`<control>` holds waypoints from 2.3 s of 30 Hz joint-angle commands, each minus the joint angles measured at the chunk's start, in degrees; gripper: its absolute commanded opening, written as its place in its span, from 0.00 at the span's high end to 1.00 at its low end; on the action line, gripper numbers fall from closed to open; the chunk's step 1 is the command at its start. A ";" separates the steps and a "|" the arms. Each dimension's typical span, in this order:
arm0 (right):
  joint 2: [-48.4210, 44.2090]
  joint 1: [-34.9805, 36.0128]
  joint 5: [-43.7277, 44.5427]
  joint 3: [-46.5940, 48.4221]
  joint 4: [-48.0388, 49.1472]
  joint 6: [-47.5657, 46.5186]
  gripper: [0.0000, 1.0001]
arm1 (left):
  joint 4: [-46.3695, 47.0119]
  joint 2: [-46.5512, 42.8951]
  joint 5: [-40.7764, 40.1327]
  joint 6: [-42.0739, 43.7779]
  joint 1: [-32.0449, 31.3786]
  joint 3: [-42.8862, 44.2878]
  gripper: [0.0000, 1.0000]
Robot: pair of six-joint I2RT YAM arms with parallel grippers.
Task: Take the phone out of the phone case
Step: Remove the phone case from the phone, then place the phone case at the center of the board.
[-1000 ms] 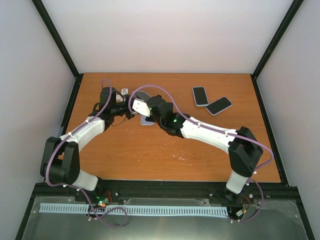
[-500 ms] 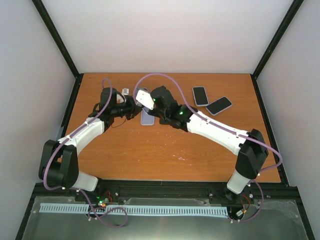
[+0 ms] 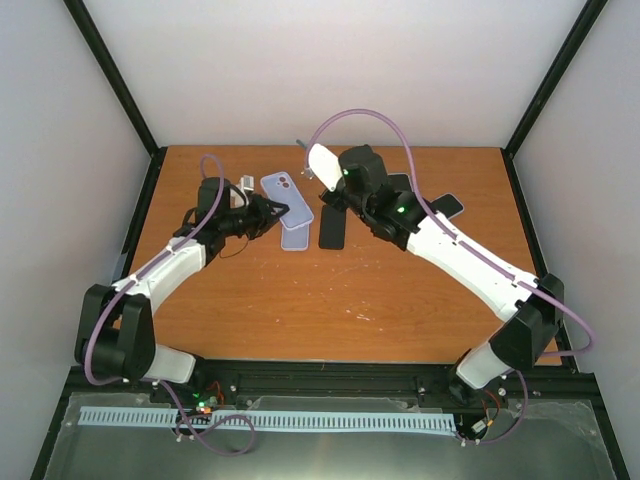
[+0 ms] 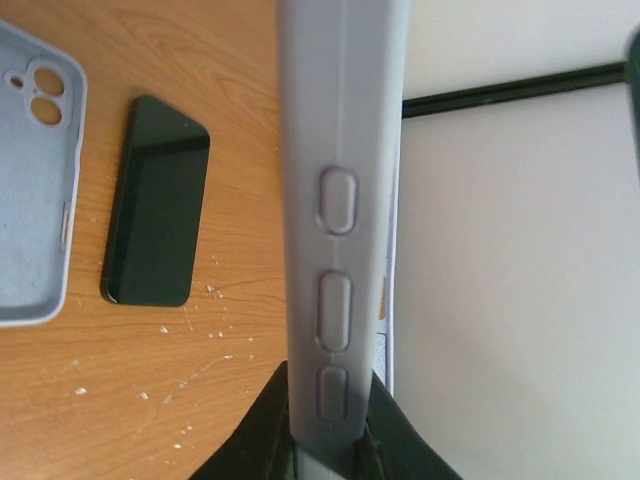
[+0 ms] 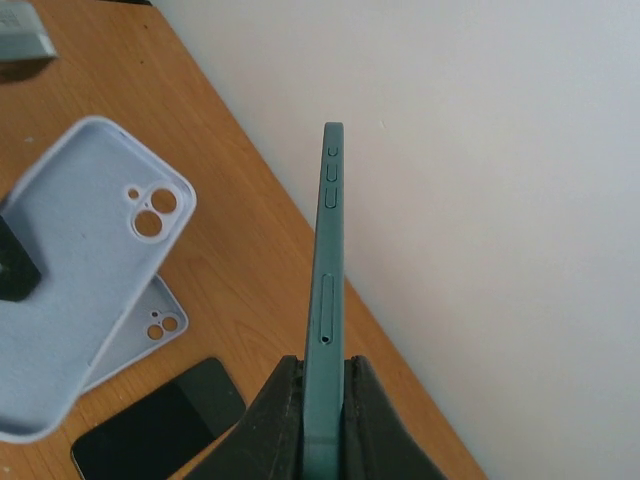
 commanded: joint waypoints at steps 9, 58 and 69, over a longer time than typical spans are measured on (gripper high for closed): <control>-9.03 -7.06 -1.86 -5.26 2.21 2.77 0.97 | -6.68 -1.74 4.99 28.40 0.63 4.97 0.99; -18.04 -10.39 7.08 -26.17 12.19 5.86 0.97 | -43.03 42.06 2.71 66.35 17.65 32.38 0.70; -17.47 -10.43 5.63 -25.50 12.87 4.53 0.97 | -39.22 36.99 -3.45 59.46 17.66 29.34 0.54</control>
